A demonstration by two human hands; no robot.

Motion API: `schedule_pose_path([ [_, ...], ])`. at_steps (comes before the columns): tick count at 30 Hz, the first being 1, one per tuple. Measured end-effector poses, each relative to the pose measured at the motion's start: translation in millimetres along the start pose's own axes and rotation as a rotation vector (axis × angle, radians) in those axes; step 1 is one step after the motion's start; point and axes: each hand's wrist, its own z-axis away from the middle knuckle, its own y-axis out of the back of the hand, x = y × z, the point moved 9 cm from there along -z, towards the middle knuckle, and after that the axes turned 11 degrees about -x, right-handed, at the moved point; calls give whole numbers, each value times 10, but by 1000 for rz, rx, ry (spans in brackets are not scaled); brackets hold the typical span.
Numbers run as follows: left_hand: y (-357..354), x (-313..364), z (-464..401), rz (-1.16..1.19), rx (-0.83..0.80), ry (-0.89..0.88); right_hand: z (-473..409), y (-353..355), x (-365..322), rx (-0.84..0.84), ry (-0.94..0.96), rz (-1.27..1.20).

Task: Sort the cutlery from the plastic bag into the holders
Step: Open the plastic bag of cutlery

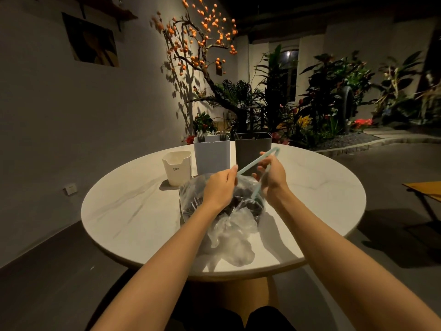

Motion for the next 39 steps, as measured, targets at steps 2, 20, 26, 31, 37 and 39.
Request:
schedule_pose_path([
  [2, -43, 57, -47, 21, -37, -27, -48, -159, -1, -53, -28, -112],
  [20, 336, -7, -17, -238, 220, -214, -268, -504, 282, -172, -126, -266],
  [26, 407, -94, -12, -273, 256, -167, -253, -430, 396, -113, -152, -112],
  [31, 432, -143, -41, -299, 245, -133, -246, -465, 463, -123, -180, -95],
  [37, 454, -224, -39, -270, 215, -114, -254, -555, 528, -166, -190, 27],
  [39, 456, -264, -18, -242, 192, -96, -234, -647, 529, -205, -156, 137],
])
